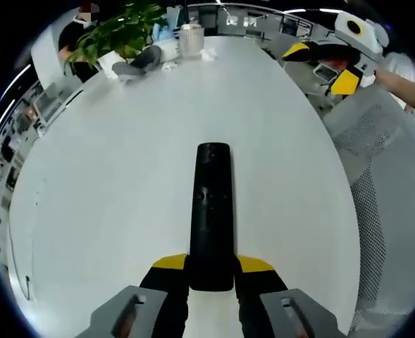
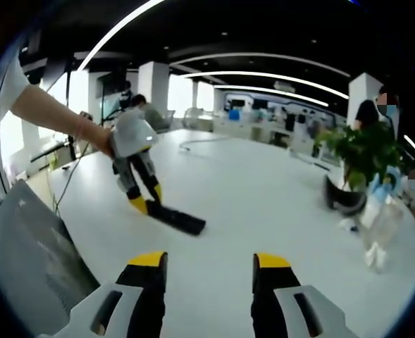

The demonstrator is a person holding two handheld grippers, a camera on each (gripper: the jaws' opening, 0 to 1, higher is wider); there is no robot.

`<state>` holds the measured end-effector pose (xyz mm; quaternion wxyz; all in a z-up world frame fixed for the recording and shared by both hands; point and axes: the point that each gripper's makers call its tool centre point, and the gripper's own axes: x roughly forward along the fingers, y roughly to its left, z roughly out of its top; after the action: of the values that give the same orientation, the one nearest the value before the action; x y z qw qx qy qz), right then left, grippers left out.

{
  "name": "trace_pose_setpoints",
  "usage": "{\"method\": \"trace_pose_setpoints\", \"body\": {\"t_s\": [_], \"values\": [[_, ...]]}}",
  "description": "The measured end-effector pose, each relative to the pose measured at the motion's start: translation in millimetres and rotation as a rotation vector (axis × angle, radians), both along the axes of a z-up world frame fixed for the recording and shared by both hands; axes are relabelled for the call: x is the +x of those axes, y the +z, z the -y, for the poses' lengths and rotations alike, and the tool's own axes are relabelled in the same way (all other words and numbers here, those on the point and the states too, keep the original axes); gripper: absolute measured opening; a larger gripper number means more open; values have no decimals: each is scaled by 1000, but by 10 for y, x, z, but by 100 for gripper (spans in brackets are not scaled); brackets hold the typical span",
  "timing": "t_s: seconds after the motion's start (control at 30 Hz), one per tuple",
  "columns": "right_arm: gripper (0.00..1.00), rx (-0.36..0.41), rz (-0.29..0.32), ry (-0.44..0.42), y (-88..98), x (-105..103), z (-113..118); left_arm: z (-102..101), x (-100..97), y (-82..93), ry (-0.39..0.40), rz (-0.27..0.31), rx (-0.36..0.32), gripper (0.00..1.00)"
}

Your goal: Press the specified remote control buttons in sequence, fully releasing each button before pressing the next.

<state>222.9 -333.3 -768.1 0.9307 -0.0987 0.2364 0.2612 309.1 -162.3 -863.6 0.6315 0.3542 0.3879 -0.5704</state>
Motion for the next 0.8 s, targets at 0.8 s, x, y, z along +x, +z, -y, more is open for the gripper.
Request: {"method": "trace_pose_setpoints", "body": {"t_s": [0.8], "values": [[43, -11, -10, 23, -23, -18, -34, 10, -267, 0, -18, 4, 4, 25]]}}
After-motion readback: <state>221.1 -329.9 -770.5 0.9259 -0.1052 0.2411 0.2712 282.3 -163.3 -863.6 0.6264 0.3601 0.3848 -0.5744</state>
